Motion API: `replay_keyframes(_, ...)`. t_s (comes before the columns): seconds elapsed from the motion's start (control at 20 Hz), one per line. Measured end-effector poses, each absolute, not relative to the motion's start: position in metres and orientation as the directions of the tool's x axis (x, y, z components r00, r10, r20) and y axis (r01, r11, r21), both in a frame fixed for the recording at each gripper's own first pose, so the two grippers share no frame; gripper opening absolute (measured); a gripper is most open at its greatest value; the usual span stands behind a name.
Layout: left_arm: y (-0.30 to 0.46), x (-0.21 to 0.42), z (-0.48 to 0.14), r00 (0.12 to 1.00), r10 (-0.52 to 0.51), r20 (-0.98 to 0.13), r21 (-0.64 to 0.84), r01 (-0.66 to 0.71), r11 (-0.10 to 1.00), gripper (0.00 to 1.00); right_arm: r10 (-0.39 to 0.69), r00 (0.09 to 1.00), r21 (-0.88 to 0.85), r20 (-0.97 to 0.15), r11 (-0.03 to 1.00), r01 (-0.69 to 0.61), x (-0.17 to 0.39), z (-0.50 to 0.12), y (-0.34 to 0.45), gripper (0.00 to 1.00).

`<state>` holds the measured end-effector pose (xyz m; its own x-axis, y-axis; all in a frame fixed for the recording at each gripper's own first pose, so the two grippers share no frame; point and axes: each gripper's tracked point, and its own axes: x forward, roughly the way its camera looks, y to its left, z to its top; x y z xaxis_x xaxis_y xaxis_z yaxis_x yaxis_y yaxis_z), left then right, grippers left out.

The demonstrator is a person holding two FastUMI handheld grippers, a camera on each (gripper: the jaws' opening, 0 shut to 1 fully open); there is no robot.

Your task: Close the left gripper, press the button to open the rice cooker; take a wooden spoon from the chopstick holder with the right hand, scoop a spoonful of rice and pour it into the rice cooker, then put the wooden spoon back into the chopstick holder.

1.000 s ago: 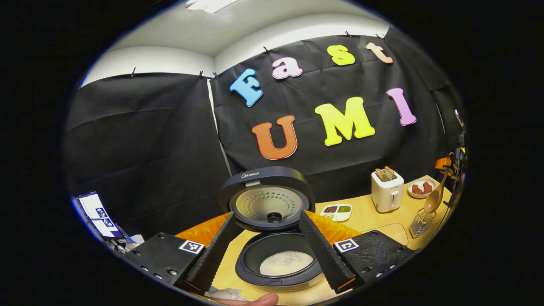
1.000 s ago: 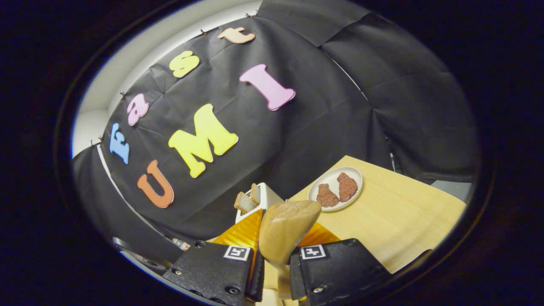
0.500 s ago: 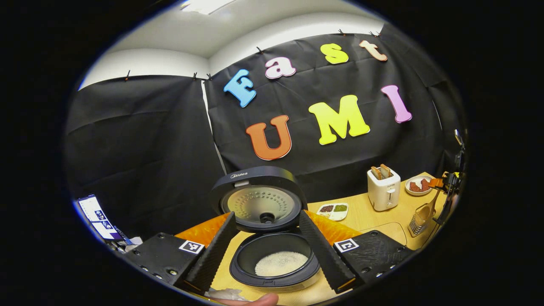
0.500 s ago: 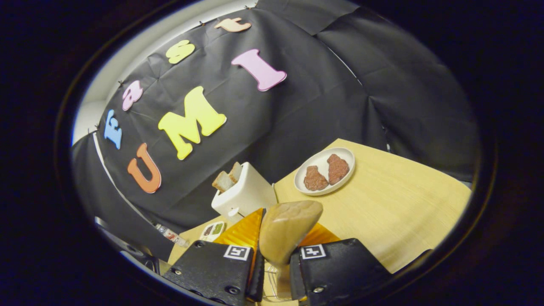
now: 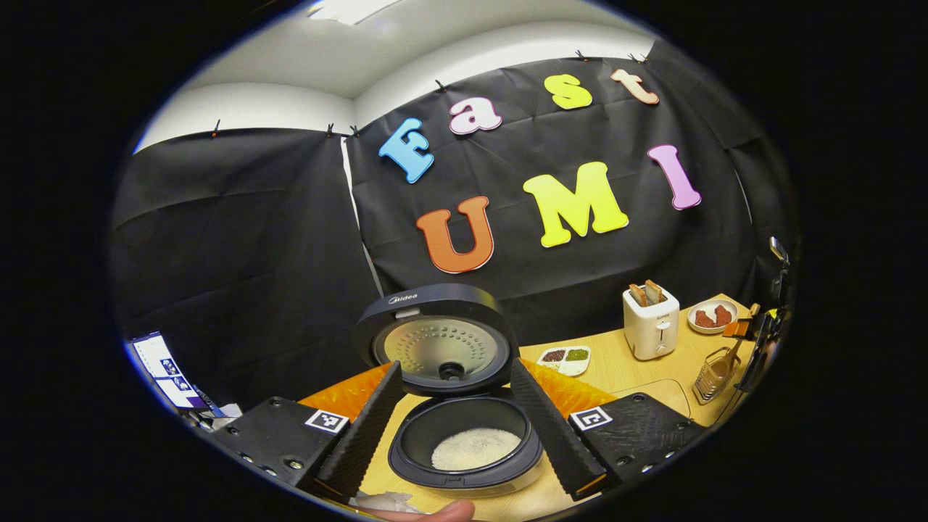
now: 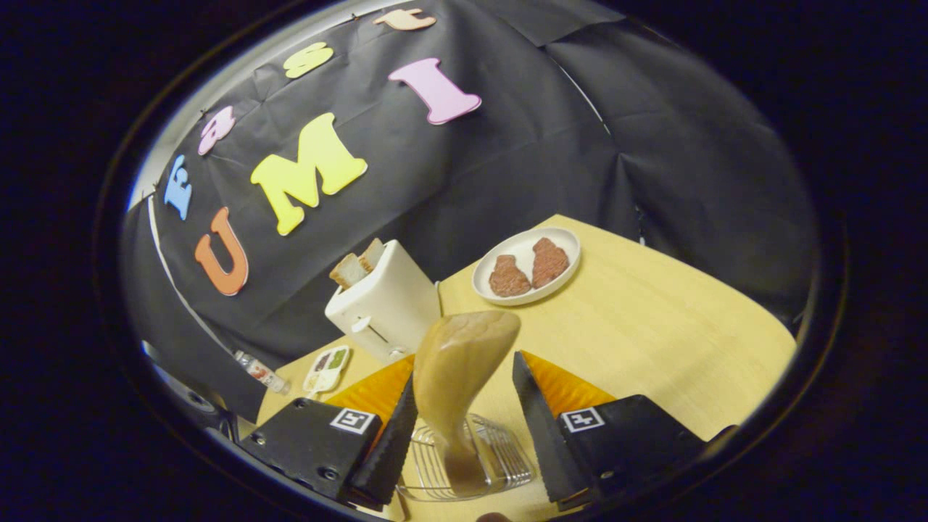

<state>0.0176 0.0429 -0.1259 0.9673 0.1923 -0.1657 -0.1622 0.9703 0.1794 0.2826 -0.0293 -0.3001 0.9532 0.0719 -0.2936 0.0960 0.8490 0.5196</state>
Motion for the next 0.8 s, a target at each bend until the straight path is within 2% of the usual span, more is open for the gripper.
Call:
replay_keyframes(0.1,0.044,0.019,-0.125,0.968,0.190,-0.164,0.177,-0.161,0.971,0.96,0.045,0.958,0.502,-0.283,0.858,0.108,0.278,-0.293,-0.039,0.88)
replay_keyframes(0.15,0.044,0.019,-0.125,0.967,0.191,-0.166,0.175,-0.162,0.971,0.96,0.042,0.955,0.486,-0.293,0.867,0.111,0.272,-0.293,-0.042,0.90)
replay_keyframes(0.2,0.045,0.018,-0.124,0.968,0.190,-0.164,0.172,-0.162,0.972,0.96,0.045,0.954,0.478,-0.295,0.872,0.106,0.269,-0.292,-0.041,0.99)
replay_keyframes(0.45,0.049,0.019,-0.118,0.968,0.193,-0.157,0.172,-0.166,0.971,0.96,-0.012,0.953,0.420,-0.302,0.896,0.144,0.259,-0.279,-0.051,1.00)
replay_keyframes(0.5,0.051,0.020,-0.115,0.968,0.196,-0.155,0.171,-0.169,0.971,0.96,-0.011,0.947,0.404,-0.320,0.903,0.147,0.252,-0.279,-0.052,0.96)
replay_keyframes(0.55,0.055,0.021,-0.111,0.968,0.202,-0.147,0.171,-0.177,0.969,0.96,-0.009,0.949,0.398,-0.315,0.907,0.140,0.245,-0.271,-0.053,1.00)
replay_keyframes(0.8,0.068,0.041,-0.087,0.972,0.203,-0.119,0.143,-0.186,0.972,0.95,-0.008,0.965,0.279,-0.261,0.957,0.083,0.181,-0.214,-0.042,1.00)
